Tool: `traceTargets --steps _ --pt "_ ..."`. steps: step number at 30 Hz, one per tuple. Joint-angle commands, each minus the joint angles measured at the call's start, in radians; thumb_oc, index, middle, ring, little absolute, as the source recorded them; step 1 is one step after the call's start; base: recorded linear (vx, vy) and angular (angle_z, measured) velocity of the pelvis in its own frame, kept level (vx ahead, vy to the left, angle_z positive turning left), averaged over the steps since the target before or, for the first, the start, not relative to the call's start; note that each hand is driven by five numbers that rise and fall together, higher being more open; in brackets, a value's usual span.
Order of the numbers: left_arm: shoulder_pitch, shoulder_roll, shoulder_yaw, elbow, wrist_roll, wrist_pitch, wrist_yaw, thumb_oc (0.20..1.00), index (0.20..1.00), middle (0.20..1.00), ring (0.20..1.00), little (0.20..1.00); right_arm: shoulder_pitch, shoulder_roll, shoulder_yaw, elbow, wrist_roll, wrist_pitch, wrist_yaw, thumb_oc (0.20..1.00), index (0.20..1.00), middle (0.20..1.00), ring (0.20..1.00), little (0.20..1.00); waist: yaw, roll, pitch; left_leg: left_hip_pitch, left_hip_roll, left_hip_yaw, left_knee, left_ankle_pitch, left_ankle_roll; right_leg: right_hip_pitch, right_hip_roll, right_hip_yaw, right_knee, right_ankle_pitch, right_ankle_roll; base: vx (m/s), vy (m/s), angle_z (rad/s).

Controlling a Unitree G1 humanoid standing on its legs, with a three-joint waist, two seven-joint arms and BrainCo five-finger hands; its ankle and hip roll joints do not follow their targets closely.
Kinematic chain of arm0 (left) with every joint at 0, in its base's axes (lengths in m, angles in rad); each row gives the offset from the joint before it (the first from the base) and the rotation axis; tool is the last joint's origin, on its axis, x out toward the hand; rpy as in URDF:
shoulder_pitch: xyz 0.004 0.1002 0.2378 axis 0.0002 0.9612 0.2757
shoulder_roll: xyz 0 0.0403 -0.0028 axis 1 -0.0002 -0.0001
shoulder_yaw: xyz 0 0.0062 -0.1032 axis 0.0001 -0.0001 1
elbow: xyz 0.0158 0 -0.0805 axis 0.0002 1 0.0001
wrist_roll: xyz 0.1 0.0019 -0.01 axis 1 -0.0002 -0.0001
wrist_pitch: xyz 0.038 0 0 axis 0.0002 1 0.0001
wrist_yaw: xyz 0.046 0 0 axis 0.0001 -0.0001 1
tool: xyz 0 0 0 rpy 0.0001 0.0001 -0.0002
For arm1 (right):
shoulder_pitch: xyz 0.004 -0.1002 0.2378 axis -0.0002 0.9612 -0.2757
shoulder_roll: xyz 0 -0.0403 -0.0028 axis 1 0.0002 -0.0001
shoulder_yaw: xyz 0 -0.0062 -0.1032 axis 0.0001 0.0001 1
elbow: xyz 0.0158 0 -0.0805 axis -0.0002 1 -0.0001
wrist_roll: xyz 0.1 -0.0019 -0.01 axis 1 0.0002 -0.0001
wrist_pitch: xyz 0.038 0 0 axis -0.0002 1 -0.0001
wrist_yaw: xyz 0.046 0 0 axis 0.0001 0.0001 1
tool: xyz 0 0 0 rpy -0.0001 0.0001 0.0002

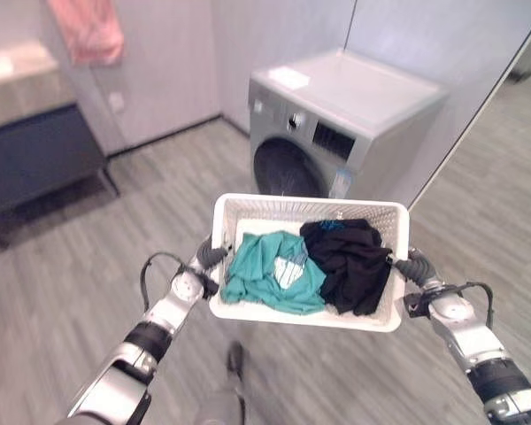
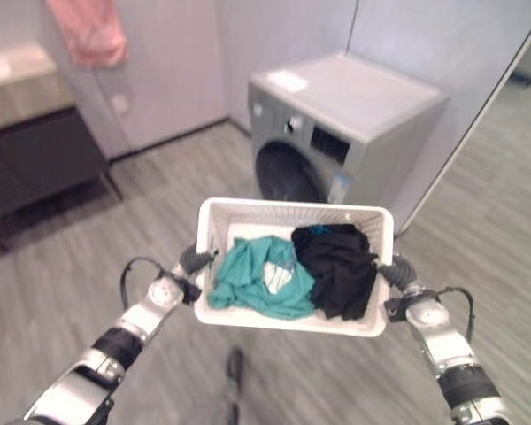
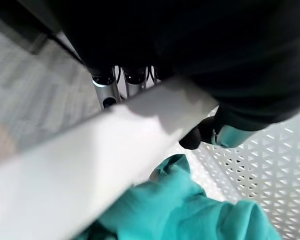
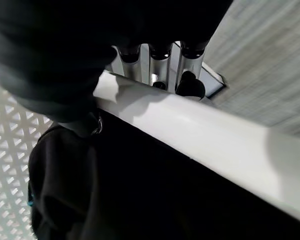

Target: Grab the laundry basket,head to the washer,open it,put in the laundry and shut it.

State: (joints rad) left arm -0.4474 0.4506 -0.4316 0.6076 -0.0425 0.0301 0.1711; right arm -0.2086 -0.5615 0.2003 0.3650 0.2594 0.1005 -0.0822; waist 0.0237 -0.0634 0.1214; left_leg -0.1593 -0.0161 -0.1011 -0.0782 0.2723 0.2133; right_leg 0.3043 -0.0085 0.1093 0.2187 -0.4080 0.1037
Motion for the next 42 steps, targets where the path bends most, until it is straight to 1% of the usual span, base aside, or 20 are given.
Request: traceTargets --steps 1,6,8,9,10,12,13,16,19,21,24,26,28,29,32,33,34,35,38,42 --pt "-0.081 0.111 0.148 -0.006 -0.032 -0.037 0.070 0.200 0.200 0.200 0.200 0.200 -0.092 -0.089 -0.102 -0.039 0.042 -0.080 -0.033 0.200 0.200 0.200 0.200 0.200 0.013 0.025 -0.048 -0.057 0.121 -0.011 0.196 -0.170 -0.316 -0.124 -0.120 0.027 -0.039 0.322 0.018 0.33 0.444 -0.26" --pt "-0.151 0.132 0.092 0.023 0.018 -0.022 0.081 0.200 0.200 0.200 0.200 0.200 -0.117 -0.062 -0.087 -0.018 0.017 -0.079 -0.047 0.200 0.200 0.200 0.200 0.200 0.006 0.033 -0.066 0.014 0.035 0.024 0.164 -0.219 -0.234 -0.216 -0.176 0.062 0.139 0.541 0.061 0.21 0.323 0.04" --pt "-0.161 0.132 0.085 0.024 0.017 -0.019 0.080 0.200 0.200 0.200 0.200 0.200 -0.127 -0.059 -0.088 -0.014 0.018 -0.081 -0.051 0.200 0.200 0.200 0.200 0.200 0.005 0.035 -0.062 0.033 0.028 0.033 0.163 -0.240 -0.224 -0.238 -0.187 0.047 0.188 0.546 0.048 0.15 0.275 0.30" --pt "-0.136 0.167 0.106 -0.005 -0.003 -0.020 0.076 0.200 0.200 0.200 0.200 0.200 -0.180 -0.023 -0.077 0.047 0.031 -0.092 -0.068 0.200 0.200 0.200 0.200 0.200 0.030 0.057 -0.042 0.089 0.035 0.099 0.159 -0.286 -0.211 -0.298 -0.257 -0.173 0.211 0.492 0.028 0.12 0.275 0.12" --pt "-0.135 0.168 0.108 -0.007 -0.003 -0.019 0.076 0.200 0.200 0.200 0.200 0.200 -0.183 -0.023 -0.075 0.049 0.031 -0.093 -0.068 0.200 0.200 0.200 0.200 0.200 0.027 0.059 -0.042 0.088 0.036 0.097 0.158 -0.282 -0.211 -0.297 -0.256 -0.175 0.207 0.496 0.027 0.22 0.317 -0.42" --pt "-0.056 0.202 0.157 -0.051 -0.016 -0.026 0.068 0.200 0.200 0.200 0.200 0.200 -0.256 -0.003 -0.031 0.103 0.037 -0.084 -0.061 0.200 0.200 0.200 0.200 0.200 0.046 0.061 -0.036 0.151 0.052 0.150 0.156 -0.339 -0.215 -0.347 -0.208 -0.331 0.047 0.393 0.019 0.29 0.138 -1.14" --pt "-0.010 0.212 0.202 -0.056 -0.026 -0.027 0.066 0.200 0.200 0.200 0.200 0.200 -0.285 -0.002 -0.016 0.127 0.043 -0.080 -0.060 0.200 0.200 0.200 0.200 0.200 0.042 0.057 -0.035 0.207 0.043 0.191 0.142 -0.364 -0.216 -0.417 -0.157 -0.425 -0.011 0.403 0.022 0.27 0.137 -1.56" --pt "0.021 0.222 0.247 -0.064 -0.041 -0.029 0.072 0.200 0.200 0.200 0.200 0.200 -0.303 -0.001 -0.007 0.136 0.055 -0.078 -0.062 0.200 0.200 0.200 0.200 0.200 0.033 0.047 -0.028 0.265 0.038 0.227 0.144 -0.389 -0.222 -0.416 -0.125 -0.511 -0.067 0.416 0.010 0.25 0.076 -0.84" --pt "0.018 0.220 0.272 -0.055 -0.029 -0.033 0.076 0.200 0.200 0.200 0.200 0.200 -0.264 -0.051 -0.031 0.083 0.062 -0.077 -0.065 0.200 0.200 0.200 0.200 0.200 -0.004 0.024 -0.026 0.278 0.033 0.206 0.212 -0.440 -0.225 -0.399 -0.052 -0.370 -0.076 0.377 -0.024 0.27 -0.053 0.04" --pt "0.025 0.208 0.292 -0.069 -0.033 -0.037 0.080 0.200 0.200 0.200 0.200 0.200 -0.229 -0.093 -0.067 0.028 0.069 -0.088 -0.067 0.200 0.200 0.200 0.200 0.200 -0.006 0.019 -0.029 0.259 0.042 0.215 0.310 -0.446 -0.246 -0.365 -0.031 -0.362 -0.081 0.360 -0.046 0.21 -0.109 0.56" --pt "0.005 0.190 0.296 -0.079 -0.047 -0.040 0.077 0.200 0.200 0.200 0.200 0.200 -0.173 -0.158 -0.147 -0.073 0.101 -0.109 -0.060 0.200 0.200 0.200 0.200 0.200 -0.008 0.007 0.006 0.070 0.104 0.167 0.696 -0.276 -0.318 -0.313 -0.007 -0.337 -0.115 0.359 -0.097 0.07 -0.188 0.16" --pt "-0.002 0.194 0.297 -0.091 -0.048 -0.038 0.080 0.200 0.200 0.200 0.200 0.200 -0.172 -0.196 -0.174 -0.116 0.117 -0.125 -0.066 0.200 0.200 0.200 0.200 0.200 -0.003 0.002 0.019 -0.001 0.112 0.130 0.856 -0.227 -0.316 -0.280 0.012 -0.317 -0.127 0.341 -0.129 0.10 -0.108 -0.10" --pt "-0.004 0.199 0.301 -0.096 -0.054 -0.040 0.082 0.200 0.200 0.200 0.200 0.200 -0.176 -0.207 -0.176 -0.135 0.122 -0.130 -0.065 0.200 0.200 0.200 0.200 0.200 -0.005 -0.002 0.018 -0.015 0.116 0.125 0.874 -0.230 -0.301 -0.273 0.014 -0.309 -0.129 0.332 -0.133 0.10 -0.036 -0.40" --pt "-0.002 0.205 0.310 -0.111 -0.060 -0.041 0.084 0.200 0.200 0.200 0.200 0.200 -0.175 -0.221 -0.183 -0.156 0.126 -0.130 -0.062 0.200 0.200 0.200 0.200 0.200 -0.004 0.001 0.016 -0.023 0.127 0.120 0.862 -0.231 -0.291 -0.264 0.020 -0.301 -0.128 0.321 -0.135 0.18 0.040 -0.21" --pt "-0.037 0.238 0.328 -0.145 -0.088 -0.058 0.098 0.200 0.200 0.200 0.200 0.200 -0.211 -0.257 -0.179 -0.213 0.143 -0.147 -0.047 0.200 0.200 0.200 0.200 0.200 -0.001 -0.001 0.008 -0.003 0.236 0.121 0.569 -0.226 -0.279 -0.245 0.000 -0.288 -0.120 0.288 -0.108 0.25 0.130 0.01" --pt "-0.054 0.251 0.327 -0.147 -0.093 -0.063 0.105 0.200 0.200 0.200 0.200 0.200 -0.228 -0.266 -0.170 -0.217 0.147 -0.151 -0.048 0.200 0.200 0.200 0.200 0.200 -0.001 0.004 0.002 0.017 0.263 0.113 0.433 -0.206 -0.294 -0.244 0.000 -0.281 -0.113 0.272 -0.100 0.13 0.126 -0.18" --pt "-0.055 0.251 0.327 -0.147 -0.093 -0.063 0.105 0.200 0.200 0.200 0.200 0.200 -0.229 -0.266 -0.170 -0.216 0.147 -0.151 -0.048 0.200 0.200 0.200 0.200 0.200 -0.001 0.002 0.001 0.020 0.262 0.115 0.426 -0.202 -0.294 -0.244 -0.001 -0.280 -0.113 0.272 -0.100 0.22 0.221 -0.32" --pt "-0.093 0.271 0.320 -0.150 -0.094 -0.066 0.122 0.200 0.200 0.200 0.200 0.200 -0.247 -0.273 -0.170 -0.242 0.166 -0.164 -0.046 0.200 0.200 0.200 0.200 0.200 -0.005 0.012 -0.010 0.018 0.312 0.109 0.255 -0.169 -0.316 -0.236 -0.007 -0.271 -0.105 0.253 -0.087 0.21 0.211 -0.18" --pt "-0.155 0.296 0.307 -0.131 -0.108 -0.073 0.154 0.200 0.200 0.200 0.200 0.200 -0.287 -0.268 -0.161 -0.255 0.165 -0.182 -0.067 0.200 0.200 0.200 0.200 0.200 0.014 0.021 -0.009 0.010 0.320 0.058 0.126 -0.110 -0.343 -0.210 -0.016 -0.254 -0.092 0.225 -0.074 0.23 0.220 -0.11" --pt "-0.197 0.308 0.305 -0.133 -0.120 -0.095 0.178 0.200 0.200 0.200 0.200 0.200 -0.349 -0.231 -0.112 -0.263 0.142 -0.176 -0.071 0.200 0.200 0.200 0.200 0.200 0.024 0.040 -0.013 0.023 0.286 -0.013 0.147 -0.143 -0.368 -0.186 -0.046 -0.230 -0.077 0.214 -0.051 0.18 0.246 -0.19"
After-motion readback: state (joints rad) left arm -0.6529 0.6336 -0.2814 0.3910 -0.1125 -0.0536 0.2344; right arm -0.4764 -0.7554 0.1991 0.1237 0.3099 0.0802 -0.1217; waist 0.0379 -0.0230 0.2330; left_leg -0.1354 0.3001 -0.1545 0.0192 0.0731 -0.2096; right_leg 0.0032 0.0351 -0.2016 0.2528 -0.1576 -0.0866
